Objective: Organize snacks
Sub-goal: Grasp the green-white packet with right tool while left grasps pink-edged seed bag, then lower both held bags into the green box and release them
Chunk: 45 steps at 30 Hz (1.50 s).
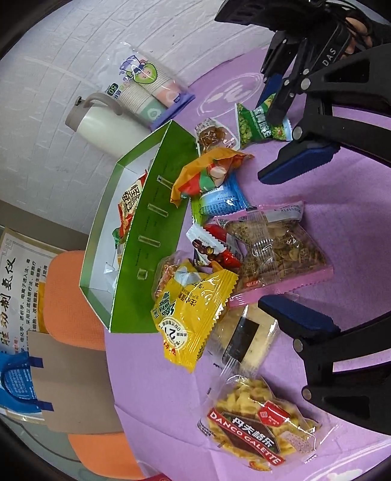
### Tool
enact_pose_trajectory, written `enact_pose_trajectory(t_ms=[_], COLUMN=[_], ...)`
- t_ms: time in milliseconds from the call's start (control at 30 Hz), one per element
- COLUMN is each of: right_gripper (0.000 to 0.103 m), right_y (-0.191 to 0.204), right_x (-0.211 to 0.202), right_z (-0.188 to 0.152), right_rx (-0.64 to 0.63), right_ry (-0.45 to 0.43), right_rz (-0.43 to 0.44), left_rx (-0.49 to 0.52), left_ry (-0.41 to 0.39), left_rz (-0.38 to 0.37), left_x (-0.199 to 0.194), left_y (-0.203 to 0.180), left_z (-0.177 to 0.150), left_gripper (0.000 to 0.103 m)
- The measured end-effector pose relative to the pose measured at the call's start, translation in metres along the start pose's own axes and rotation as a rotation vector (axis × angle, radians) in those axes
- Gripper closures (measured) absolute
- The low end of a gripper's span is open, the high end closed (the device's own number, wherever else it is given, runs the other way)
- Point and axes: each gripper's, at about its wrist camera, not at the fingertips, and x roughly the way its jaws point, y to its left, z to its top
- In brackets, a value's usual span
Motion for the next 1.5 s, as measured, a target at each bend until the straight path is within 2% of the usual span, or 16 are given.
enact_pose_trajectory(t_ms=[100, 467, 567, 767, 833, 867, 933, 1033, 1167, 1333, 1433, 1500], right_gripper=[0.071, 0.054, 0.054, 0.055, 0.058, 0.060, 0.069, 0.071, 0.072, 0.072, 0.072, 0.072], right_y=[-0.003, -0.006, -0.008, -0.010, -0.010, -0.010, -0.009, -0.004, 0.001, 0.008, 0.011, 0.011], right_x=[0.002, 0.005, 0.009, 0.015, 0.016, 0.016, 0.012, 0.002, -0.018, -0.037, -0.042, -0.042], right_z=[0.002, 0.009, 0.009, 0.008, 0.008, 0.008, 0.008, 0.007, 0.015, 0.034, 0.051, 0.064], right_rx=[0.025, 0.053, 0.062, 0.075, 0.069, 0.073, 0.072, 0.060, 0.040, 0.002, -0.024, -0.038], right_ry=[0.002, -0.002, 0.009, 0.015, 0.007, 0.007, -0.002, -0.023, -0.080, -0.151, -0.187, -0.214], right_rz=[-0.001, -0.057, -0.049, -0.031, -0.030, -0.029, -0.018, -0.014, -0.009, -0.011, -0.026, -0.034], left_rx=[0.014, -0.006, -0.010, 0.023, 0.029, 0.035, 0.039, 0.041, 0.040, 0.068, 0.084, 0.108], left_ry=[0.013, 0.015, 0.029, 0.030, 0.027, 0.024, 0.031, 0.038, 0.033, -0.026, -0.077, -0.112], left_rz=[0.018, 0.013, 0.017, 0.023, 0.024, 0.029, 0.005, 0.006, -0.021, -0.072, -0.102, -0.096], left_x=[0.004, 0.002, 0.006, 0.010, 0.010, 0.011, 0.013, 0.010, -0.002, -0.034, -0.052, -0.060], left_y=[0.000, 0.003, 0.004, 0.001, 0.001, 0.001, 0.000, 0.000, -0.002, -0.011, -0.016, -0.022], left_z=[-0.003, -0.004, -0.004, -0.004, -0.004, -0.004, -0.004, -0.004, -0.007, 0.001, 0.016, 0.031], left_gripper=[0.045, 0.044, 0.037, 0.038, 0.038, 0.040, 0.052, 0.057, 0.057, 0.057, 0.057, 0.057])
